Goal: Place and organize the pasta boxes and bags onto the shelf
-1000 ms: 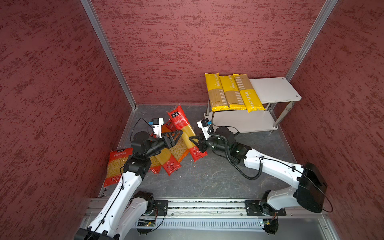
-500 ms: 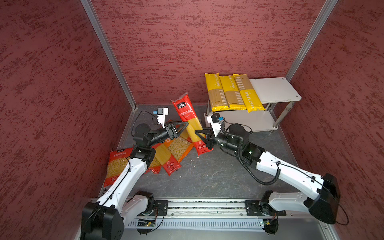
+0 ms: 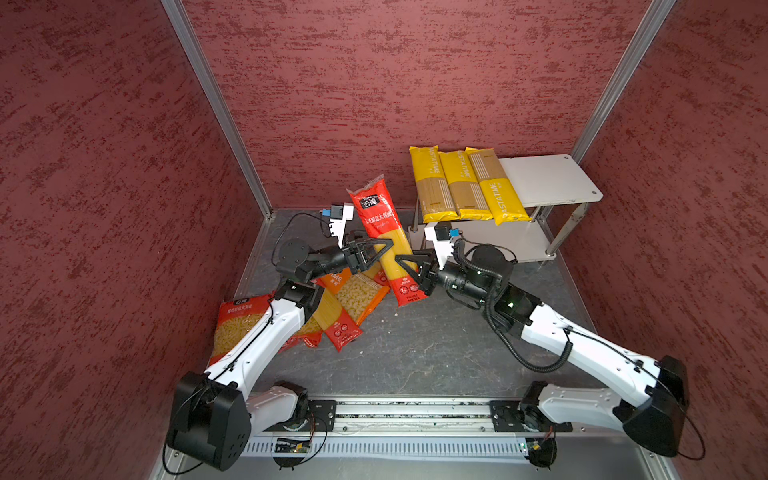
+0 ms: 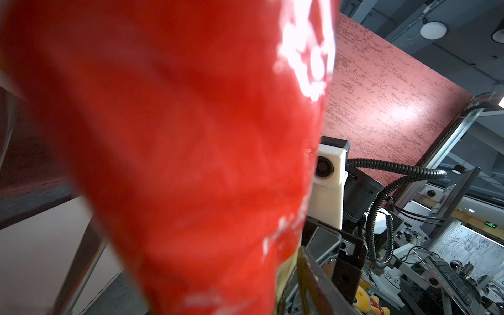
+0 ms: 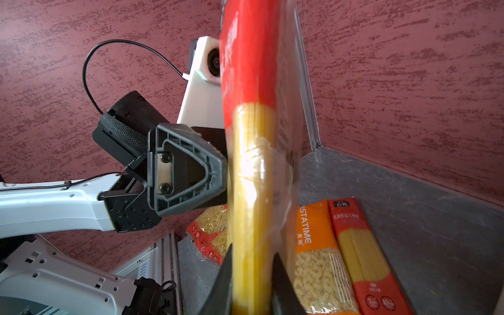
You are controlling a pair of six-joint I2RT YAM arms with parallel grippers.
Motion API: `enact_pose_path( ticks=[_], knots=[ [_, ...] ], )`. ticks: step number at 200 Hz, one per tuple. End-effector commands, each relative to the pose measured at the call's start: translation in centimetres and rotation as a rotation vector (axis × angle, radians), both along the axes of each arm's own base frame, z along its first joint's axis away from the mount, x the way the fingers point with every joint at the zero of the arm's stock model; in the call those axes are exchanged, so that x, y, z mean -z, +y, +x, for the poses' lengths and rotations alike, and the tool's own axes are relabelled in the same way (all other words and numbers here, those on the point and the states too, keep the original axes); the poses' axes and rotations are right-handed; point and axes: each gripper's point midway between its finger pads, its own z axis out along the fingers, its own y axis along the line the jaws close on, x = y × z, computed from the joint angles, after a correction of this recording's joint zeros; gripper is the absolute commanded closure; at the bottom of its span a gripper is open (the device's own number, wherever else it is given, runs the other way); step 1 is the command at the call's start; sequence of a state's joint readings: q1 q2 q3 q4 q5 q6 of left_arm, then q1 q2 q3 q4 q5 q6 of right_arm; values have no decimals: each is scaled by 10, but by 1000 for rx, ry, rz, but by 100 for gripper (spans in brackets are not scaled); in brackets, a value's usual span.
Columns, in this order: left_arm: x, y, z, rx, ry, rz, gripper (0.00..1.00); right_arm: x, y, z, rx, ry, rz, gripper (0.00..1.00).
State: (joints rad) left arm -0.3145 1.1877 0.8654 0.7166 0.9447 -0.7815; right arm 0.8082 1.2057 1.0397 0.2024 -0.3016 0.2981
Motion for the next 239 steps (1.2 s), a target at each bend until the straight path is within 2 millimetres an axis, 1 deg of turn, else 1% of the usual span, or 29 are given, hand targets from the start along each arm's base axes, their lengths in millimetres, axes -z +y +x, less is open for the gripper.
enact_pose_path(
  ticks=[1, 41, 65, 91, 105, 136, 172, 204, 222, 239],
  knots=[
    [-21, -7, -10, 48, -85, -15, 50, -89, -25, -22, -19, -203, 222, 100],
    [-26, -13, -2, 46, -81, -19, 62, -89, -39, -15, 9, -197, 252, 99],
    [-29, -23, -3, 55, -93, -2, 69, -86, -41, -14, 1, -195, 244, 97],
    [-30, -35, -3, 60, -105, 18, 75, -83, -43, -13, 5, -194, 236, 93],
    [-33, -36, -2, 57, -105, 15, 78, -82, -47, -12, 16, -193, 240, 89],
    [-42, -36, 6, 18, -88, -5, 87, -75, -56, -6, 61, -182, 244, 76],
    [-60, -34, 11, -17, -86, -55, 96, -62, -60, 2, 96, -153, 233, 68],
    [-72, -32, 15, -40, -100, -80, 100, -44, -66, 10, 130, -117, 206, 60],
    [-81, -30, 19, -61, -124, -79, 100, -36, -76, 15, 167, -80, 214, 53],
    [-89, -28, 28, -92, -140, -69, 100, -32, -86, 18, 206, -43, 239, 46]
  ],
)
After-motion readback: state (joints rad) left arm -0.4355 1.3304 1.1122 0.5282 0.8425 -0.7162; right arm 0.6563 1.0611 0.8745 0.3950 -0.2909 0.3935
